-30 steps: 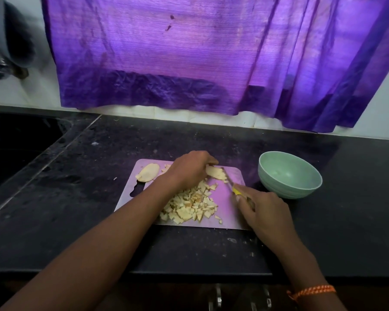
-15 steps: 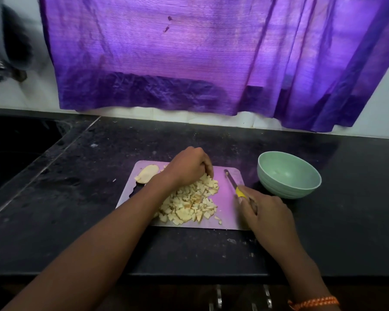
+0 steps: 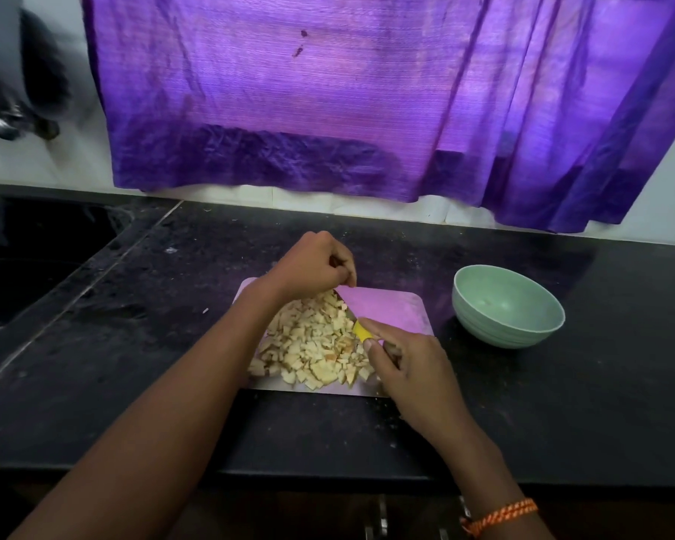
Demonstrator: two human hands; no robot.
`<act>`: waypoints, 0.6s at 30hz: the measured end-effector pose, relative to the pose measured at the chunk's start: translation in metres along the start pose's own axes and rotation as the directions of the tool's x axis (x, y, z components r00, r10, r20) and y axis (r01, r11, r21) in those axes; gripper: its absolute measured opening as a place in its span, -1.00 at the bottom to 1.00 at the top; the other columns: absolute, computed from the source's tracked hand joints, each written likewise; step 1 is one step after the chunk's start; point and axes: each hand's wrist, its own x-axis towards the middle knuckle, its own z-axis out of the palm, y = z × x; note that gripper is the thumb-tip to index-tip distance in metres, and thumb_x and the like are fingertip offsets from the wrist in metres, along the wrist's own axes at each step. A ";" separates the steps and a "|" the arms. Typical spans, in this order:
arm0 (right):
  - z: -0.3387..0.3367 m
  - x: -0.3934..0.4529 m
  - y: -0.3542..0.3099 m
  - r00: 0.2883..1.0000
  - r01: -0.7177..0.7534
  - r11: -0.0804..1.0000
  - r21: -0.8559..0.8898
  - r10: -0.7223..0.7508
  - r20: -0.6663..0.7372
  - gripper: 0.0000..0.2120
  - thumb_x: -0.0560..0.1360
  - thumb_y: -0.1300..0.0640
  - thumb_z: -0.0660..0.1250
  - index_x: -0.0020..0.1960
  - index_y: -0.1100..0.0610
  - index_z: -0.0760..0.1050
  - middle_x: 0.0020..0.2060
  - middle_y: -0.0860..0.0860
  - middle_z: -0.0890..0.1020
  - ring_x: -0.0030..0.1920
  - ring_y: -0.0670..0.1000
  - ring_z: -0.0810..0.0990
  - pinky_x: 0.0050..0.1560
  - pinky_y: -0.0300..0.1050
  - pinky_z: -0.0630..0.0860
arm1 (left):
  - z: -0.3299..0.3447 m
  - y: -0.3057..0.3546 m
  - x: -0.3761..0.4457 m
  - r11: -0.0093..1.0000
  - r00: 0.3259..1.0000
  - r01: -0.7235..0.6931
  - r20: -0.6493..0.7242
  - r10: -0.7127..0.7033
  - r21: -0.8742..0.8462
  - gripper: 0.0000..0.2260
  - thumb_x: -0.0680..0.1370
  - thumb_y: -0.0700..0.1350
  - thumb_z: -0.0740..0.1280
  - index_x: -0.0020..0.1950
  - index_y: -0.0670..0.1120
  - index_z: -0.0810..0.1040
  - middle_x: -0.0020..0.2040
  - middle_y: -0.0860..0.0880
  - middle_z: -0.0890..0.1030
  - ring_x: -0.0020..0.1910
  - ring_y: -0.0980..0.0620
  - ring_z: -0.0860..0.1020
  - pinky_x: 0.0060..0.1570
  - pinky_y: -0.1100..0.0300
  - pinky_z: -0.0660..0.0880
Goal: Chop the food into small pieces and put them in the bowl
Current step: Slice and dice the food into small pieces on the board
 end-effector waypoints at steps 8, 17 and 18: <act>-0.003 0.002 0.003 1.000 0.009 0.987 0.158 -0.006 -0.019 -0.65 0.65 0.09 0.32 0.25 -0.37 0.57 -0.36 -0.22 0.64 -0.34 -0.09 0.61 -0.24 0.03 0.61 | -0.011 0.003 -0.002 0.993 0.939 -0.004 0.341 0.045 -0.119 -0.87 0.49 -0.13 0.63 -0.01 -0.05 0.75 -0.08 -0.03 0.74 -0.06 -0.16 0.69 0.06 -0.10 0.64; -0.017 -0.006 0.024 0.998 -0.002 0.968 0.252 0.018 -0.063 -0.71 0.64 0.17 0.38 0.31 -0.07 0.64 -0.50 -0.12 0.25 -0.43 -0.11 0.19 -0.36 -0.18 0.19 | -0.027 -0.014 -0.005 0.997 0.968 0.037 0.249 -0.019 -0.067 -0.86 0.49 -0.31 0.58 -0.09 -0.07 0.75 -0.13 -0.03 0.77 -0.08 -0.04 0.75 0.14 -0.12 0.68; -0.020 -0.006 0.026 0.997 0.003 0.970 0.241 0.015 -0.074 -0.71 0.63 0.16 0.38 0.31 -0.08 0.65 -0.49 -0.11 0.25 -0.42 -0.10 0.19 -0.36 -0.16 0.18 | -0.028 -0.014 -0.005 0.995 0.970 0.040 0.243 -0.017 -0.091 -0.86 0.49 -0.33 0.57 -0.08 -0.09 0.76 -0.13 -0.04 0.77 -0.08 -0.05 0.75 0.13 -0.11 0.68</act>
